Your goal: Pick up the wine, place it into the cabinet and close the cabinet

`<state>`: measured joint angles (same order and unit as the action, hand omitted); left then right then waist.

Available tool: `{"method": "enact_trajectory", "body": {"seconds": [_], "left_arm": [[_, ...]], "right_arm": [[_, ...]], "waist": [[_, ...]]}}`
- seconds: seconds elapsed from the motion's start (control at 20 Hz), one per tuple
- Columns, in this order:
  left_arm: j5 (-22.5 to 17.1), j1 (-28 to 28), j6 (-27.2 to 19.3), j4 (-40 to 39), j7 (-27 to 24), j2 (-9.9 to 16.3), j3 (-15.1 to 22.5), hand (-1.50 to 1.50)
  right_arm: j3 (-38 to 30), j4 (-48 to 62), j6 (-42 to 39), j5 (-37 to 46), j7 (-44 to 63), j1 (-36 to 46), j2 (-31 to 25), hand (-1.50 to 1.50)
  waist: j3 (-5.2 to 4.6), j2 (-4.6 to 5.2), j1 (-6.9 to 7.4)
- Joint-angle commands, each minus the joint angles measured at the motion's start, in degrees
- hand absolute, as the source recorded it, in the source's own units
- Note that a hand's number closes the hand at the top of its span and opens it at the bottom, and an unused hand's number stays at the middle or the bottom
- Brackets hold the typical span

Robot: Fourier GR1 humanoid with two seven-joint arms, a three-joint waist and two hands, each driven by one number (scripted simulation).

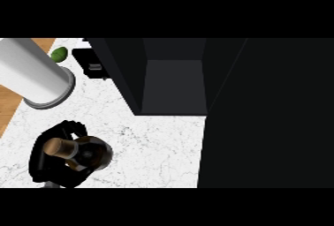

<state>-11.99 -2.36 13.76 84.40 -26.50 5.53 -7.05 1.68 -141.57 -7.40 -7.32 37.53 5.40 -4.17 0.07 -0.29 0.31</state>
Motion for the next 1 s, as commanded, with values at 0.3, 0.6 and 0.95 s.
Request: {"method": "enact_trajectory", "body": {"seconds": [0.3,0.6,0.95], "left_arm": [[2.6,-0.1,-8.5,24.2,22.2,-3.7,9.4,1.50],[4.5,2.1,-18.5,26.5,25.8,-5.5,21.6,1.50],[4.7,10.8,-28.5,25.9,31.1,-5.5,28.3,1.50]], "right_arm": [[0.4,-4.3,0.7,-3.3,2.7,0.6,0.6,-1.50],[-3.5,-4.9,-1.8,-8.8,1.2,-2.0,-0.7,-1.50],[-0.8,-7.8,-0.4,-6.0,2.8,-2.7,1.2,-1.50]], "waist": [[-0.03,0.10,-0.25],[-0.02,0.14,-0.65],[-0.05,0.13,-0.97]]}}
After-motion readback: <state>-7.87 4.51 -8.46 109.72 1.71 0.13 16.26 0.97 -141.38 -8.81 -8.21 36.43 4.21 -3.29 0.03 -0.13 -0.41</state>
